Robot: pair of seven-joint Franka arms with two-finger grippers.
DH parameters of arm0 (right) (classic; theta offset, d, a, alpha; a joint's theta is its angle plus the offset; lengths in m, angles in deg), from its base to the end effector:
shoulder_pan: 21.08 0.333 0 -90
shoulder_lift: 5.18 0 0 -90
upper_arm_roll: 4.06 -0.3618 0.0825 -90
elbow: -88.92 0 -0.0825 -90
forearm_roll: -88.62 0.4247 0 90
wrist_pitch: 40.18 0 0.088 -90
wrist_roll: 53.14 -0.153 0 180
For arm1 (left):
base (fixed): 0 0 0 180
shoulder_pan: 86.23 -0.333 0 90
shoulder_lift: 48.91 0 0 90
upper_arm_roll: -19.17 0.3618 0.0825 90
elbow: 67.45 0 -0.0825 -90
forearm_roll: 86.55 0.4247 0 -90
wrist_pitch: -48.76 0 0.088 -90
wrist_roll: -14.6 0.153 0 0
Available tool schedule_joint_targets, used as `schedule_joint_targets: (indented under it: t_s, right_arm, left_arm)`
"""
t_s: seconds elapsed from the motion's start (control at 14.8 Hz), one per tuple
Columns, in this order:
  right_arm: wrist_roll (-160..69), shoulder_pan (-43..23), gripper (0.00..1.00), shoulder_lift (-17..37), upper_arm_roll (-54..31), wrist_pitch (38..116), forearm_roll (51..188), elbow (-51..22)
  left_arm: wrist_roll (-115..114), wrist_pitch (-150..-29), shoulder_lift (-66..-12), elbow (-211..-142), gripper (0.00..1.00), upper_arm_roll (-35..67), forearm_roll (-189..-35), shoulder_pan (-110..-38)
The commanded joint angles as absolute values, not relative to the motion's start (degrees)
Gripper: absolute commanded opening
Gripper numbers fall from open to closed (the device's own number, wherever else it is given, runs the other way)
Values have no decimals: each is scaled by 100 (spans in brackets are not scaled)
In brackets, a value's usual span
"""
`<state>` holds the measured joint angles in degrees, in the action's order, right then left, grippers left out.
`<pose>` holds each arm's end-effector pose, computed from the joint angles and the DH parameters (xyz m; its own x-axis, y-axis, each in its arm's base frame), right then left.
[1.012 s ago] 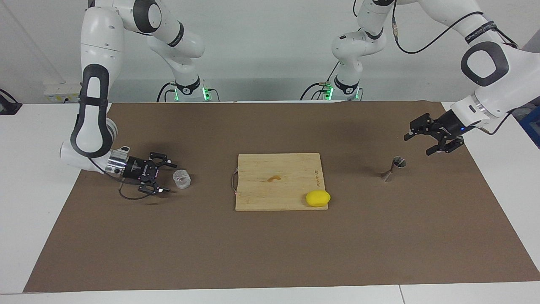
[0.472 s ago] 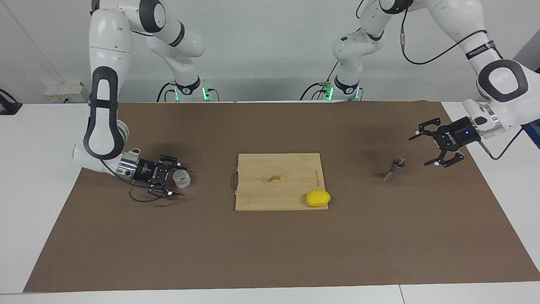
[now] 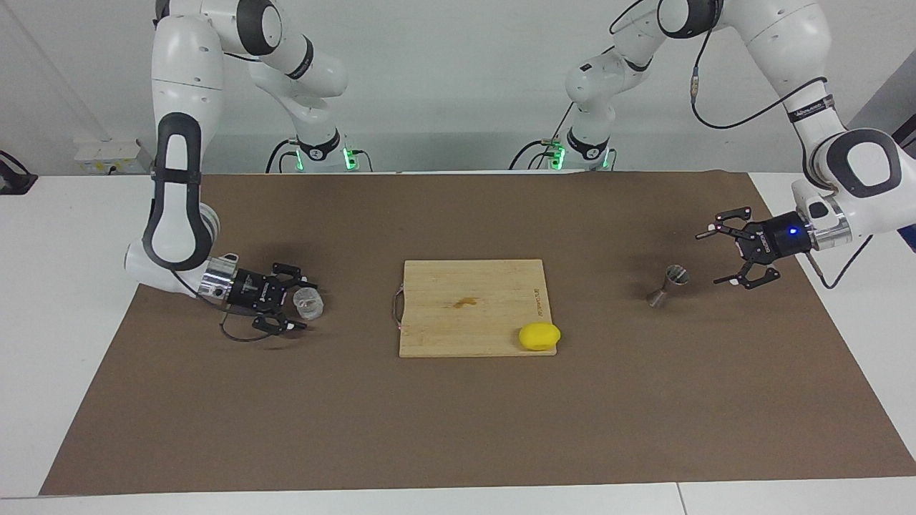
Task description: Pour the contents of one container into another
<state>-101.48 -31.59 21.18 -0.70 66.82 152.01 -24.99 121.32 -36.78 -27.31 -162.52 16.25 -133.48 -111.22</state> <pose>0.6179 -0.0410 0.2107 -0.1628 -0.5066 -0.8467 -0.9849 0.1344 0.1090 0.6409 0.1379 0.3933 0.2957 -0.5523 0.7794 -0.9530 -0.1135 0.2810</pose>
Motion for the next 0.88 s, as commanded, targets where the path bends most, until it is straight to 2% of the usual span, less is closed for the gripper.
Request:
schedule_joint_targets:
  t_s: [0.0, 0.13, 0.27, 0.4, 0.47, 0.67, 0.74, 0.81]
  right_arm:
    - [-9937, -3154, 91, 2110, -81, 6740, 15340, -2561]
    - [-9937, -3137, 91, 2101, -81, 6731, 15339, -2569]
    - [-9937, -3137, 83, 2101, -81, 6722, 15339, -2569]
    - [-9928, -3128, 81, 2101, -81, 6722, 15339, -2569]
    - [-9928, -3128, 76, 2101, -81, 6714, 15339, -2569]
    - [-9937, -3137, 42, 2101, -81, 6696, 15348, -2569]
    - [-9937, -3137, 26, 2101, -81, 6696, 15348, -2569]
    - [-9946, -3145, 6, 2101, -81, 6696, 15348, -2561]
  left_arm:
    - [13076, -3579, -2685, -16517, 100, 1583, -13743, -11321]
    - [13586, -3561, -2693, -16825, 100, 1583, -13980, -11427]
    - [13930, -3517, -2493, -16984, 100, 1583, -14410, -11549]
    - [13993, -3482, -2386, -17011, 100, 1574, -14509, -11647]
    - [14071, -3508, -2386, -17194, 100, 1583, -14709, -11716]
    - [14467, -3570, -2368, -17660, 100, 1591, -15176, -11831]
    - [14572, -3561, -2299, -17722, 100, 1583, -15194, -11884]
    - [14730, -3544, -2202, -17775, 100, 1591, -15299, -11893]
